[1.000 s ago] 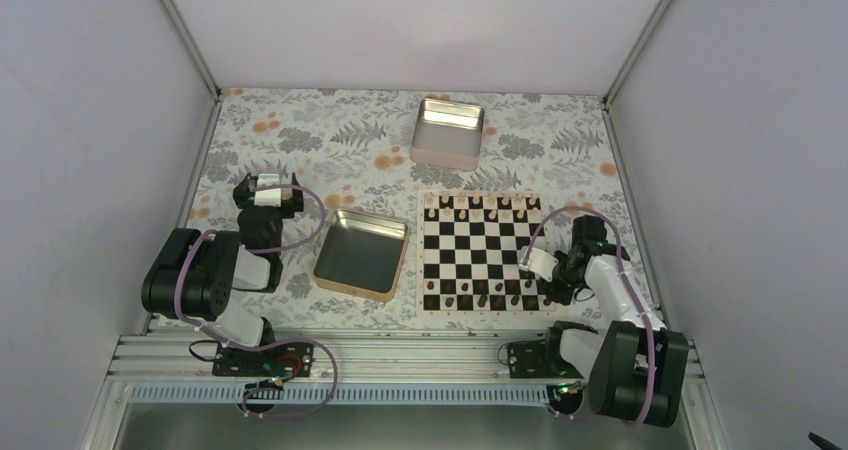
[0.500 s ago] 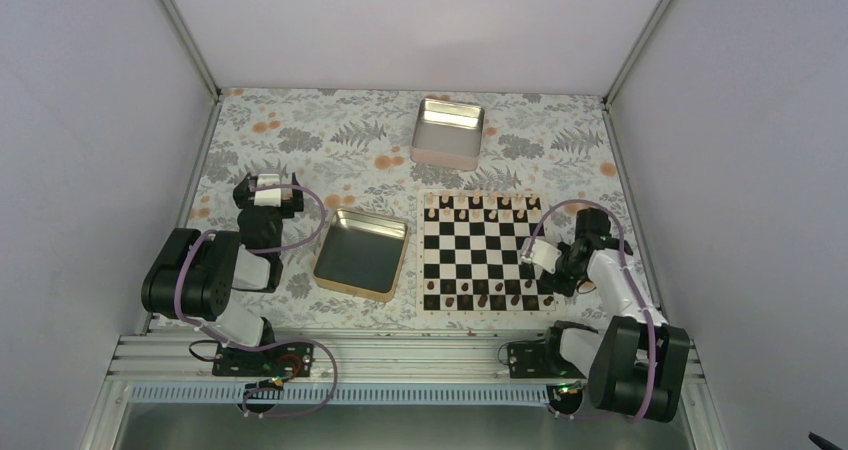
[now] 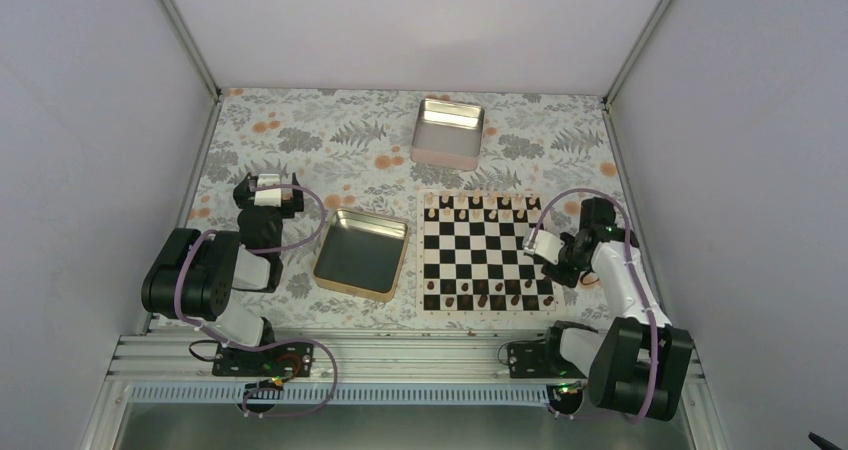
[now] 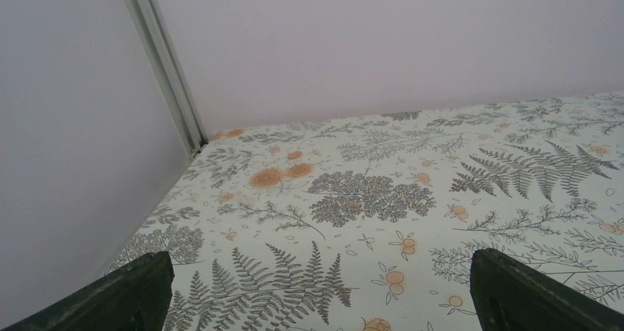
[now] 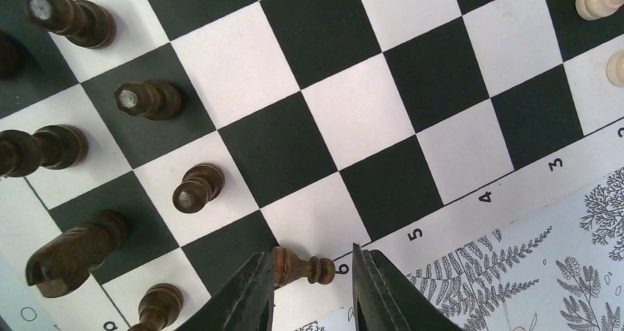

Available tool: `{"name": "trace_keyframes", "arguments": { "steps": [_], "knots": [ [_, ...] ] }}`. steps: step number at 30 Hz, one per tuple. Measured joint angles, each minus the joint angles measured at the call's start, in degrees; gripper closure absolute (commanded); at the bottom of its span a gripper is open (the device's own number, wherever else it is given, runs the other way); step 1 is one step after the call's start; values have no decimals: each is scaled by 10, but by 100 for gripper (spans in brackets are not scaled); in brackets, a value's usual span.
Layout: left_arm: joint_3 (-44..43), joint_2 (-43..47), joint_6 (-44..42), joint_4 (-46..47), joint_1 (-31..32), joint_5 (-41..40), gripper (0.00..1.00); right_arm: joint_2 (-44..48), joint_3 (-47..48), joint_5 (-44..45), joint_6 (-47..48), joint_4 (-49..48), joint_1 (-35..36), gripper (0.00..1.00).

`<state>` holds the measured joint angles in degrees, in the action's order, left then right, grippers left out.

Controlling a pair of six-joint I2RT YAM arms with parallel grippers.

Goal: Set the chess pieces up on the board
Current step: Place the chess piece on the chessboard, then pick up the chess piece from the chessboard.

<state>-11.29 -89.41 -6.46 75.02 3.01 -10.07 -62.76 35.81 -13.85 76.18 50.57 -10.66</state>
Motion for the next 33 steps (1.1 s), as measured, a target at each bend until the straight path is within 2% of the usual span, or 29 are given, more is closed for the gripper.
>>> {"name": "trace_keyframes", "arguments": {
  "steps": [3,11,21,27,33],
  "knots": [
    [0,0,0,0,0,0,0,-6,0,0,0,-3,-8,71],
    [0,0,0,0,0,2,0,-80,30,-19,16,-4,-97,68],
    [0,0,0,0,0,2,0,-151,81,-45,48,47,-108,67],
    [0,0,0,0,0,2,0,-188,96,-46,73,67,-110,56],
    [0,0,0,0,0,2,0,-155,101,-51,185,72,-133,48]
  ]
}}
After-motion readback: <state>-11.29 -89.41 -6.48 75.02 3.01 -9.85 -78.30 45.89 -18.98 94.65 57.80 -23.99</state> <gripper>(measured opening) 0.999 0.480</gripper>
